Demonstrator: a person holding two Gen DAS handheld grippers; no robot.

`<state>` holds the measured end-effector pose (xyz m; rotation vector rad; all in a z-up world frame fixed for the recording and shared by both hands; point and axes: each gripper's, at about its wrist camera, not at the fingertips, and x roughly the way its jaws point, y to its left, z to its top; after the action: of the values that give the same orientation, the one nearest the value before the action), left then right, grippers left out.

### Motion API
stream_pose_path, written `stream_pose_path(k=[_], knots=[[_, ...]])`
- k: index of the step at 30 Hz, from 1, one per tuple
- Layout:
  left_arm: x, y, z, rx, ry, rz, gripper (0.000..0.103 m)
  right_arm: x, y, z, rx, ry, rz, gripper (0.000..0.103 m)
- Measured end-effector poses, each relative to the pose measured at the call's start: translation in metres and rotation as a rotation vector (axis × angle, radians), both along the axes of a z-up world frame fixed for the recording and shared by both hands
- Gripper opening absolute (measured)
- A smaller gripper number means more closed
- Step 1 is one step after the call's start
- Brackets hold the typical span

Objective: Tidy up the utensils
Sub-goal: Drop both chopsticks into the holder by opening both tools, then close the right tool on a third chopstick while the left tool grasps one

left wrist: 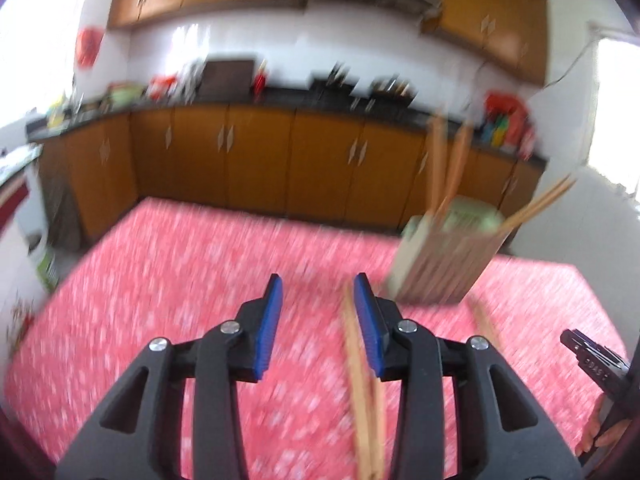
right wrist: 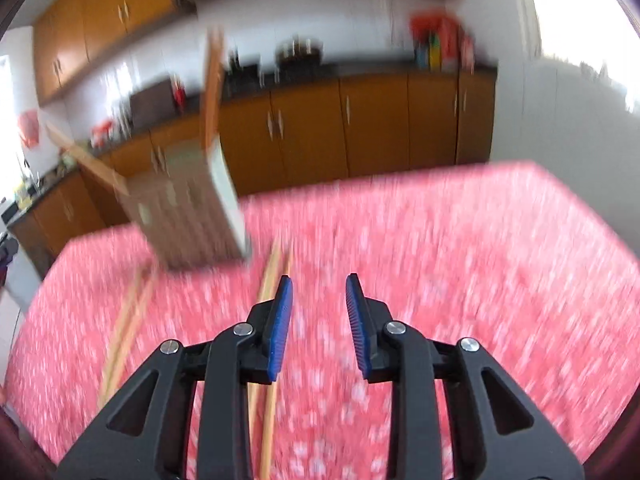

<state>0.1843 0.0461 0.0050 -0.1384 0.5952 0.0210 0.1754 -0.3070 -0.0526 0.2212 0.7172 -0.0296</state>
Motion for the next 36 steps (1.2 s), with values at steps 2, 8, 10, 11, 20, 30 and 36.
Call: stream_pose_path(k=[2, 8, 10, 11, 20, 30, 36], knots=[[-0.001, 0.01, -0.026, -0.023, 0.075, 0.015, 0.037, 0.001, 0.007, -0.021, 0.055, 0.071, 0.053, 0.024], [-0.007, 0.015, -0.059, -0.043, 0.169, 0.003, 0.037, 0.01, 0.024, -0.048, 0.057, 0.162, 0.11, 0.022], [-0.009, 0.011, -0.061, -0.041, 0.173, -0.019, 0.037, 0.01, 0.031, -0.052, 0.033, 0.171, 0.113, 0.021], [-0.006, 0.01, -0.061, -0.045, 0.175, -0.027, 0.037, 0.011, 0.033, -0.052, 0.011, 0.166, 0.111, 0.021], [0.009, -0.023, -0.081, -0.06, 0.256, -0.139, 0.032, 0.015, 0.013, -0.057, -0.064, 0.163, -0.002, 0.008], [0.018, -0.043, -0.102, -0.01, 0.33, -0.187, 0.019, 0.016, 0.006, -0.059, -0.076, 0.16, -0.015, 0.008], [0.019, -0.043, -0.105, 0.015, 0.332, -0.174, 0.018, 0.013, 0.006, -0.058, -0.083, 0.159, -0.009, 0.008]])
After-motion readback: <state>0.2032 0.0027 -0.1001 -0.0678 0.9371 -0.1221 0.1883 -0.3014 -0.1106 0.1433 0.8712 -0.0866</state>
